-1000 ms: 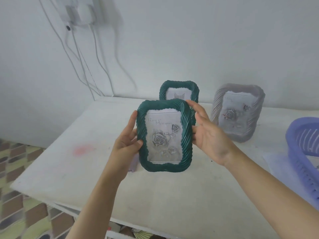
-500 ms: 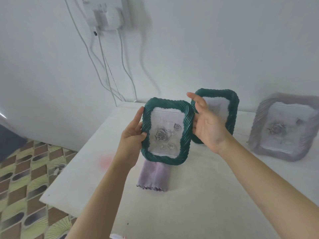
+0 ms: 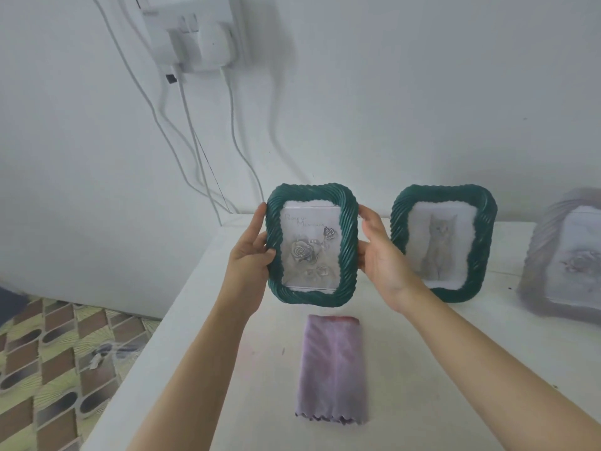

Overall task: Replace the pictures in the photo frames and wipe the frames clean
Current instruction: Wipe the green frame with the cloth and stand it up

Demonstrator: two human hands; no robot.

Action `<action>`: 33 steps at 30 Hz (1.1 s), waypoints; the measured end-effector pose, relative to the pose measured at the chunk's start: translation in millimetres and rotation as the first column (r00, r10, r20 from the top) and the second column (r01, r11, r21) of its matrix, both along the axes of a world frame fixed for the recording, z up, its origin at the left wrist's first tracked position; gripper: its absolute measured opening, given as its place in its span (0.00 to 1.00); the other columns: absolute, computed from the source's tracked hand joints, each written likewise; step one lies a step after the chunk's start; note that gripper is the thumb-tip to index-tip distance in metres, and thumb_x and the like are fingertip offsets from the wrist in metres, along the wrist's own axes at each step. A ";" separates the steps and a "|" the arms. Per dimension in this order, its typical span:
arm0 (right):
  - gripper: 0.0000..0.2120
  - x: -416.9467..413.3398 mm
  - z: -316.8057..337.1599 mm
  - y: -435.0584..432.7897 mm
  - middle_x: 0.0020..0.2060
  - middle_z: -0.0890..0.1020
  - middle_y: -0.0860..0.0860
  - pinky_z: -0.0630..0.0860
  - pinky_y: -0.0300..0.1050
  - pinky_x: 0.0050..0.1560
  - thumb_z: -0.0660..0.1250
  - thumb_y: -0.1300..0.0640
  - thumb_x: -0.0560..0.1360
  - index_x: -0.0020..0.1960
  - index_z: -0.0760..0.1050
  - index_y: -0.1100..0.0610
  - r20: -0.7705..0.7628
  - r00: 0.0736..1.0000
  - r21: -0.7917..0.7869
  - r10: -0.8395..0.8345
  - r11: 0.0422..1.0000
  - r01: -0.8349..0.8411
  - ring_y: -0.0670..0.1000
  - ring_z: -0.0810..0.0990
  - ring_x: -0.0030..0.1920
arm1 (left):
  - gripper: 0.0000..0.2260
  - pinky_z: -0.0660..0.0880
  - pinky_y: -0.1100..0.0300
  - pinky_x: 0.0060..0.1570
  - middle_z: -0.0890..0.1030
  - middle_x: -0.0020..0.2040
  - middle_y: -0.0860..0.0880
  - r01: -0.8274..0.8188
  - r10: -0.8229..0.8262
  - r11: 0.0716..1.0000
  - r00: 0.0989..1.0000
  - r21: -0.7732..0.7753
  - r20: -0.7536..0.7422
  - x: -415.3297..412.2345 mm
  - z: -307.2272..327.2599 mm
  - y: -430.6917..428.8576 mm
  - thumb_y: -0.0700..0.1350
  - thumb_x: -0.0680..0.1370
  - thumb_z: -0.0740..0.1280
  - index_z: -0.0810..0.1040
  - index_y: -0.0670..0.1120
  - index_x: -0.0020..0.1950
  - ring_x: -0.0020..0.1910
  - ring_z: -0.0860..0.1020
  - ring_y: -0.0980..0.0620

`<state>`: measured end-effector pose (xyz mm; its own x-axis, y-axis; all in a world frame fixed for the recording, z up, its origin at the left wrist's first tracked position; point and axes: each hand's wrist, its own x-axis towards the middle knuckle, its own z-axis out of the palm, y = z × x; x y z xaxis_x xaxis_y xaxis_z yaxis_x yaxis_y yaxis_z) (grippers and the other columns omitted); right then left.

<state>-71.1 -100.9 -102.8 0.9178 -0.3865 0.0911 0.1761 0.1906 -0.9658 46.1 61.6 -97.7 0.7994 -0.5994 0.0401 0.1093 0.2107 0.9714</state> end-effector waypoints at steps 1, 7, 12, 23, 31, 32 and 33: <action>0.12 5.0 -0.5 0.4 0.55 0.80 0.47 0.73 0.44 0.52 0.53 0.44 0.78 0.59 0.67 0.38 0.007 1.000 0.014 -0.001 1.000 0.001 0.45 0.80 0.49 | 0.34 0.78 0.60 0.47 0.83 0.49 0.51 0.013 -0.013 1.000 1.000 0.003 -0.001 3.8 -1.2 -1.6 0.23 0.74 0.48 0.67 0.57 0.67 0.48 0.80 0.54; 0.19 27.1 -1.8 -4.0 0.66 0.72 0.44 0.66 0.57 0.68 0.54 0.39 0.74 0.64 0.66 0.38 0.018 0.999 0.003 -0.039 0.999 0.039 0.50 0.70 0.67 | 0.34 0.78 0.61 0.42 0.82 0.51 0.50 0.045 -0.045 0.999 0.999 -0.008 -0.027 21.5 -6.3 -9.7 0.23 0.74 0.49 0.66 0.56 0.68 0.47 0.81 0.54; 0.20 35.1 -3.9 -5.4 0.68 0.71 0.45 0.64 0.60 0.69 0.53 0.37 0.74 0.65 0.65 0.38 0.041 0.996 -0.025 -0.076 0.997 0.077 0.53 0.69 0.68 | 0.34 0.78 0.62 0.43 0.82 0.49 0.51 0.044 -0.044 0.999 0.998 -0.015 -0.037 29.6 -13.1 -14.3 0.23 0.74 0.49 0.66 0.57 0.68 0.47 0.81 0.55; 0.23 35.2 -20.0 9.6 0.71 0.61 0.36 0.53 0.57 0.74 0.50 0.34 0.75 0.68 0.59 0.36 0.095 0.976 -0.164 -0.196 0.964 0.210 0.41 0.56 0.73 | 0.35 0.78 0.62 0.45 0.83 0.51 0.53 0.018 -0.018 1.000 0.999 -0.007 -0.044 31.9 -27.7 -18.4 0.22 0.74 0.49 0.67 0.57 0.67 0.48 0.80 0.55; 0.28 29.2 -22.3 10.2 0.70 0.62 0.34 0.52 0.56 0.74 0.51 0.29 0.71 0.68 0.60 0.37 0.089 0.980 -0.218 -0.179 0.956 0.195 0.40 0.56 0.73 | 0.35 0.77 0.62 0.48 0.82 0.56 0.53 -0.029 0.029 1.000 1.000 0.009 -0.004 22.3 -35.9 -15.5 0.22 0.74 0.50 0.69 0.59 0.66 0.54 0.79 0.55; 0.29 27.8 -23.5 10.6 0.69 0.61 0.31 0.51 0.54 0.74 0.51 0.29 0.70 0.69 0.59 0.37 0.083 0.981 -0.221 -0.173 0.957 0.188 0.38 0.55 0.72 | 0.35 0.77 0.62 0.48 0.81 0.56 0.53 -0.037 0.037 0.999 0.999 0.014 0.008 21.0 -37.5 -14.5 0.22 0.74 0.50 0.69 0.60 0.65 0.54 0.78 0.56; 0.29 26.7 -24.5 10.8 0.68 0.61 0.28 0.51 0.53 0.75 0.51 0.29 0.70 0.68 0.59 0.37 0.081 0.983 -0.221 -0.167 0.958 0.181 0.36 0.54 0.72 | 0.35 0.77 0.63 0.48 0.81 0.56 0.53 -0.042 0.042 0.999 0.999 0.019 0.019 19.8 -38.7 -13.5 0.22 0.74 0.50 0.69 0.60 0.65 0.55 0.78 0.56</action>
